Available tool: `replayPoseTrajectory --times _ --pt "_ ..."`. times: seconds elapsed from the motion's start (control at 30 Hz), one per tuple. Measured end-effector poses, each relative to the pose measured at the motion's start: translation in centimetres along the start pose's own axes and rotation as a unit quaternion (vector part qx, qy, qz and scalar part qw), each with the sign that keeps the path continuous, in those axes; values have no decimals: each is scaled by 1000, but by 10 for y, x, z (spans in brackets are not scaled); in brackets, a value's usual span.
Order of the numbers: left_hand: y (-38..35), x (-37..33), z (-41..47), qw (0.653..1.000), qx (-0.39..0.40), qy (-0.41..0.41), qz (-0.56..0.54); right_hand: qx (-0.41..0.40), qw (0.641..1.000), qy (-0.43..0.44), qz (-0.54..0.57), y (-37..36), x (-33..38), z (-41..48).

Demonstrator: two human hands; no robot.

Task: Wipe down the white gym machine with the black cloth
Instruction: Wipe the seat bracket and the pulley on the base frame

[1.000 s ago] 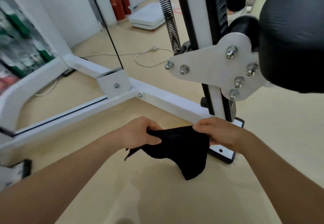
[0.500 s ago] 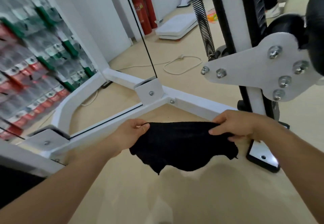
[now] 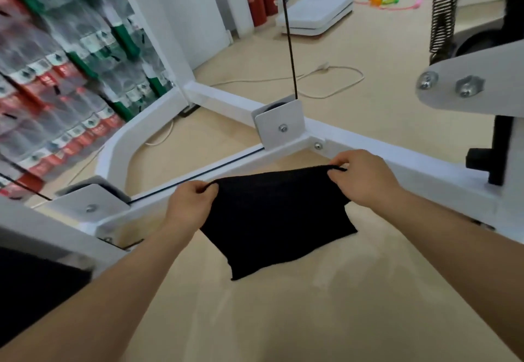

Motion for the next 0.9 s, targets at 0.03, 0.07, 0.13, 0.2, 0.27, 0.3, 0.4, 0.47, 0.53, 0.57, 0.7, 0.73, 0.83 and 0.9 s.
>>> replayPoseTrajectory --times 0.03,0.07,0.13,0.2,0.27,0.3,0.4,0.47,0.53,0.57,0.7,0.73,0.83,0.9 --pt "6 2 7 999 -23 -7 42 2 1000 -2 -1 -4 8 7" --pt "11 5 17 996 -40 -14 73 8 1000 -5 7 -11 17 17" --pt "20 12 37 994 -59 -26 87 25 997 -12 68 -27 36 38" --pt "26 16 61 998 -53 -33 29 57 975 -47 210 -45 53 57" --pt "32 13 90 993 -40 -39 -100 80 931 -72 350 -61 70 74" --pt "35 8 104 986 -34 -41 -159 82 911 -70 398 -68 78 83" --pt "42 -13 139 953 11 -87 -291 74 894 -35 440 -84 95 105" --pt "36 -16 154 969 54 -127 -203 86 917 -27 388 -95 96 115" --pt "14 -8 162 976 76 -184 86 91 956 -33 276 -105 89 120" --pt "-3 -2 162 948 99 -209 216 82 972 -32 218 -109 85 122" --pt "-69 6 180 873 116 -226 416 53 997 29 -38 -116 77 136" --pt "-81 1 183 876 94 -228 415 61 992 45 -97 -118 77 139" --pt "-108 -16 186 870 40 -238 430 52 965 61 -248 -124 79 142" --pt "-113 -16 186 870 -5 -247 427 25 953 64 -295 -125 81 144"
Point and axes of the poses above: each hand's wrist, its own z-axis towards the middle knuckle, its own y-axis out of the back of the hand, x = y × z, the point moved 1 cm from there along z, towards the middle knuckle, and after that the axes turned 12 degrees about x, right-handed, at the moved point
